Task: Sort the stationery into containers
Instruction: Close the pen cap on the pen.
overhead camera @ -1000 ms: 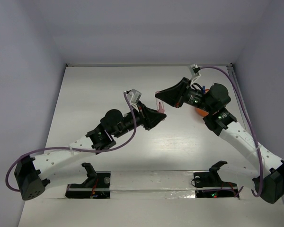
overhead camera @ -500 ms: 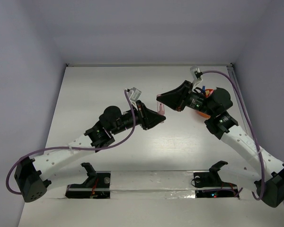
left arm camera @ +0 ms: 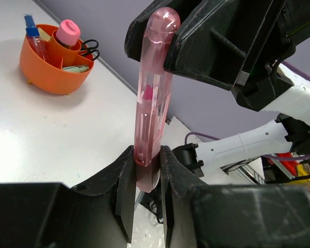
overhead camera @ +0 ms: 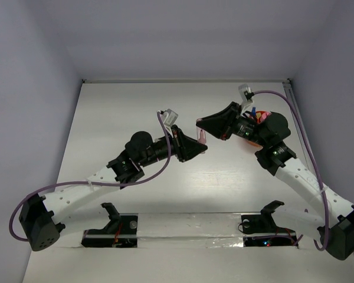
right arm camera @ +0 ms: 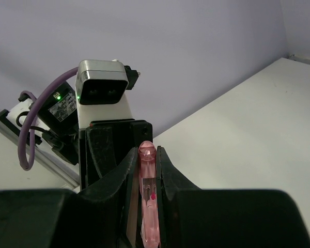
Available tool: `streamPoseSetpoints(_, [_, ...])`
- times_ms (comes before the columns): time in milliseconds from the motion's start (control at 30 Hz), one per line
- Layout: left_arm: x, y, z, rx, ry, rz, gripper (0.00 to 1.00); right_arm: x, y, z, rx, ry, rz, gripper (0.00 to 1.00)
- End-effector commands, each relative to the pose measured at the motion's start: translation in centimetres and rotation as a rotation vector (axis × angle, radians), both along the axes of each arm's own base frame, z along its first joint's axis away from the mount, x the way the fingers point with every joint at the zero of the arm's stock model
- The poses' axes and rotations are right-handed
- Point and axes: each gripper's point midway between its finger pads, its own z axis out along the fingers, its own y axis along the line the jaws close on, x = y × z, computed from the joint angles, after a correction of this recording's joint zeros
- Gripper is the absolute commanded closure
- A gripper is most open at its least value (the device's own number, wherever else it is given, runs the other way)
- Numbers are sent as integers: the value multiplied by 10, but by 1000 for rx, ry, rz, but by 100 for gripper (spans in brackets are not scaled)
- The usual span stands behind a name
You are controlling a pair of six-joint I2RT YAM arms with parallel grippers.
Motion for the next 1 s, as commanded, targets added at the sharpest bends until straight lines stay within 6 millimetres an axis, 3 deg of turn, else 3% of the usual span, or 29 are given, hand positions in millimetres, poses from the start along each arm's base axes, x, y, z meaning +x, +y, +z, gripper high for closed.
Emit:
streamPoseSetpoints(0, [12, 23, 100, -250, -240, 118, 100, -11, 5, -21, -62, 56, 75, 100])
streamPoseSetpoints(300, [13, 35, 101, -266, -286, 172, 100, -6, 11, -29, -47, 111, 87, 100])
streamPoseSetpoints(500, [15, 48, 114, -316, -307, 226, 100, -8, 9, -34, -70, 102, 70, 100])
streamPoseSetpoints(733, [17, 55, 137, -364, -330, 260, 100, -26, 17, -64, -130, 125, 90, 100])
streamPoseSetpoints(967, [8, 67, 172, -421, -382, 268, 100, -42, 16, -112, -185, 175, 88, 100])
